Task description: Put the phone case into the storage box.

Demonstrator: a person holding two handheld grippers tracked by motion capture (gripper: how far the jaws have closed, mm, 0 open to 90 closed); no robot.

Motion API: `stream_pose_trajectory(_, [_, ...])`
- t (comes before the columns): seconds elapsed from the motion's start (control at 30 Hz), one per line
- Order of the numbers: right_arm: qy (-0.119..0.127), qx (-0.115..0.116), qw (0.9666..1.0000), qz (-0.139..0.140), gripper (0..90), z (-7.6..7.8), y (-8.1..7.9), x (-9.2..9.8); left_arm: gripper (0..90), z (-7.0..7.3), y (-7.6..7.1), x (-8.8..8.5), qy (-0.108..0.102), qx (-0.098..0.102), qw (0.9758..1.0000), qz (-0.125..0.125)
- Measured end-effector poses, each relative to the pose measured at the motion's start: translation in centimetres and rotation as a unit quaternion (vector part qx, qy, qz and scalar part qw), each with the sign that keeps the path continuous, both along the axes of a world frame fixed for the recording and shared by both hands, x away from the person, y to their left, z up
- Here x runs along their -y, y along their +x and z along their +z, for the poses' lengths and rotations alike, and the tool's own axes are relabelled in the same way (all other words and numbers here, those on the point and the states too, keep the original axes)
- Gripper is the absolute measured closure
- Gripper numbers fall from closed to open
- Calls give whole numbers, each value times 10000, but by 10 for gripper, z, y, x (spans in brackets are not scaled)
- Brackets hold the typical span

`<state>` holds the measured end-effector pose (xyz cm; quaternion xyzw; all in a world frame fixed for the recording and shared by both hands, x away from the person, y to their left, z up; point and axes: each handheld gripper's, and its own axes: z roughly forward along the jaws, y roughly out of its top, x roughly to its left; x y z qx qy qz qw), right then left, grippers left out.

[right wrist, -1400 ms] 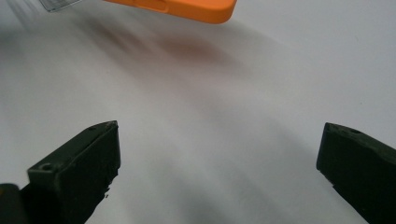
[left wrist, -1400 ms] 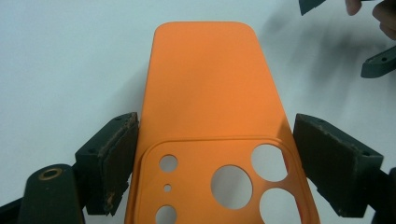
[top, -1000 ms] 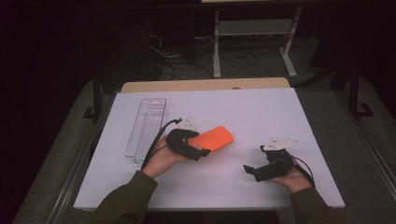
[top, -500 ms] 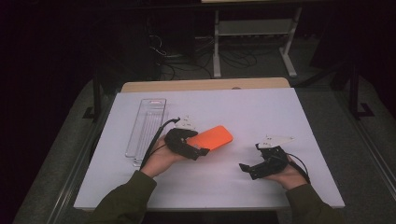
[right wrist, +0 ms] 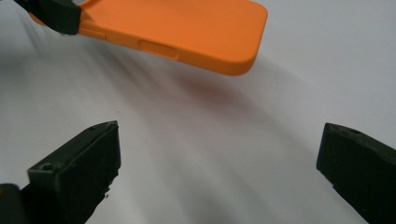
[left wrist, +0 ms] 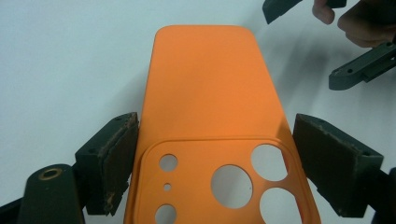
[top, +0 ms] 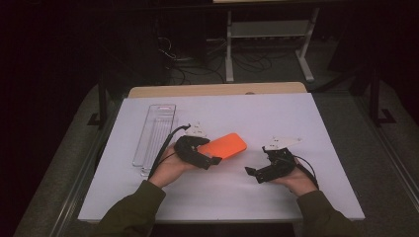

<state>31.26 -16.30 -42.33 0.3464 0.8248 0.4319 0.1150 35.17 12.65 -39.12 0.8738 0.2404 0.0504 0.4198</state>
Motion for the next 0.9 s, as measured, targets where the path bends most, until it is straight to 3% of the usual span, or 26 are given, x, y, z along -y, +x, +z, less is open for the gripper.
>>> stream_pose_trajectory(0.5, [115,-9,9998,147,0,-2,23,-13,160,0,0,1,1,23,10000,-13])
stream_pose_trajectory(0.9, [-181,186,9996,135,0,-4,18,-17,159,0,1,0,-14,-13,10000,2])
